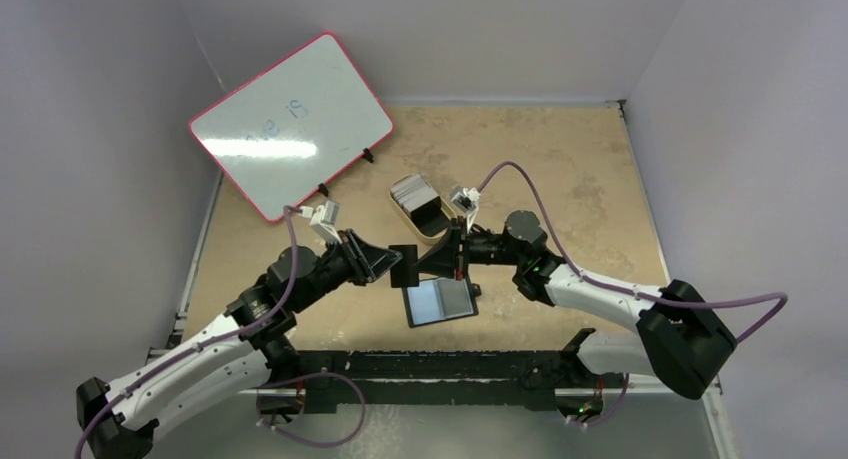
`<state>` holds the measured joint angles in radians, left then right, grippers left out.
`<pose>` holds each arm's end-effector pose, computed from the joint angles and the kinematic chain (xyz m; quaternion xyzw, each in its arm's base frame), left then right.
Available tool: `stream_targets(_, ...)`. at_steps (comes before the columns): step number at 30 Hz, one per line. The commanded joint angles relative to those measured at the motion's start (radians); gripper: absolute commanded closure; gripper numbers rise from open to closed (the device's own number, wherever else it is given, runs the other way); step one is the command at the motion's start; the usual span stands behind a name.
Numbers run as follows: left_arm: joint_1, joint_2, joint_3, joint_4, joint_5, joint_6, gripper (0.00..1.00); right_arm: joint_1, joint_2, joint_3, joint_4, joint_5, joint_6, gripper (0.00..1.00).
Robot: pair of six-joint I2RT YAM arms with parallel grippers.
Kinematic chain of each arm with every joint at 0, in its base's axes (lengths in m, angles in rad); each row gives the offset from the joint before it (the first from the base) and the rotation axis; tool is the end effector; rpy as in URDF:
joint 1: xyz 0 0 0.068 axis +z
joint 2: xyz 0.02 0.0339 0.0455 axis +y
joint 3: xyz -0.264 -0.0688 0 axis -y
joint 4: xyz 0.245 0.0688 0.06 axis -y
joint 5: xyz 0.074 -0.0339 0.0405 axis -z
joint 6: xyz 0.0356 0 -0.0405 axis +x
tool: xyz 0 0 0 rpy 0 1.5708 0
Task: Put the credit cards into the card holder
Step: Pick up the credit card from the storage box, then insert the credit card into the card holder.
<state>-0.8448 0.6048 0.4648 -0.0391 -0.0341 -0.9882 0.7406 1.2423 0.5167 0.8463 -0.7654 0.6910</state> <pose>0.1082 -0.1201 0.2693 -0.0659 0.7646 -0.5006 0.4005 0.1729 0.1915 0.2577 -0.2947 0.6081 0.6425 0.3614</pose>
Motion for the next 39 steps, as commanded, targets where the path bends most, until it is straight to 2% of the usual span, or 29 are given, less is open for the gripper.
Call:
stream_targets(1, 0.001, -0.038, -0.022, 0.044, 0.027, -0.009, 0.9, 0.008, -0.023, -0.005, 0.117, 0.061, 0.037, 1.0)
stream_targets(2, 0.001, -0.041, -0.026, 0.037, 0.02, -0.013, 0.99, 0.008, -0.026, -0.005, 0.106, 0.078, 0.035, 1.0)
stream_targets(3, 0.001, -0.043, -0.031, 0.031, 0.014, -0.015, 1.0, 0.008, -0.027, -0.003, 0.088, 0.089, 0.032, 1.0)
stream_targets(8, 0.001, -0.01, -0.066, 0.008, -0.028, -0.036, 1.0, 0.008, -0.047, 0.024, -0.085, 0.184, -0.01, 0.81)
stream_targets(12, 0.001, 0.081, -0.104, 0.036, -0.041, -0.063, 1.0, 0.007, -0.104, -0.005, -0.195, 0.28, -0.023, 0.63)
stream_targets(14, 0.001, 0.144, -0.111, 0.066, -0.021, -0.072, 1.0, 0.006, -0.126, -0.008, -0.261, 0.333, -0.043, 0.58)
stream_targets(20, 0.001, 0.292, -0.13, 0.222, 0.029, -0.104, 1.0, 0.006, -0.1, 0.084, -0.61, 0.612, -0.07, 0.55)
stream_targets(23, 0.0, 0.375, -0.13, 0.291, 0.052, -0.119, 1.0, 0.006, -0.016, 0.121, -0.723, 0.686, -0.064, 0.48)
stream_targets(25, 0.0, 0.424, -0.137, 0.35, 0.075, -0.136, 1.0, 0.006, 0.049, 0.152, -0.802, 0.72, -0.065, 0.47)
stream_targets(32, 0.0, 0.554, -0.19, 0.533, 0.122, -0.208, 1.0, 0.006, 0.19, 0.186, -0.853, 0.822, -0.06, 0.47)
stream_targets(39, -0.006, 0.595, -0.191, 0.56, 0.12, -0.209, 1.0, 0.006, 0.184, 0.179, -0.871, 0.829, -0.041, 0.47)
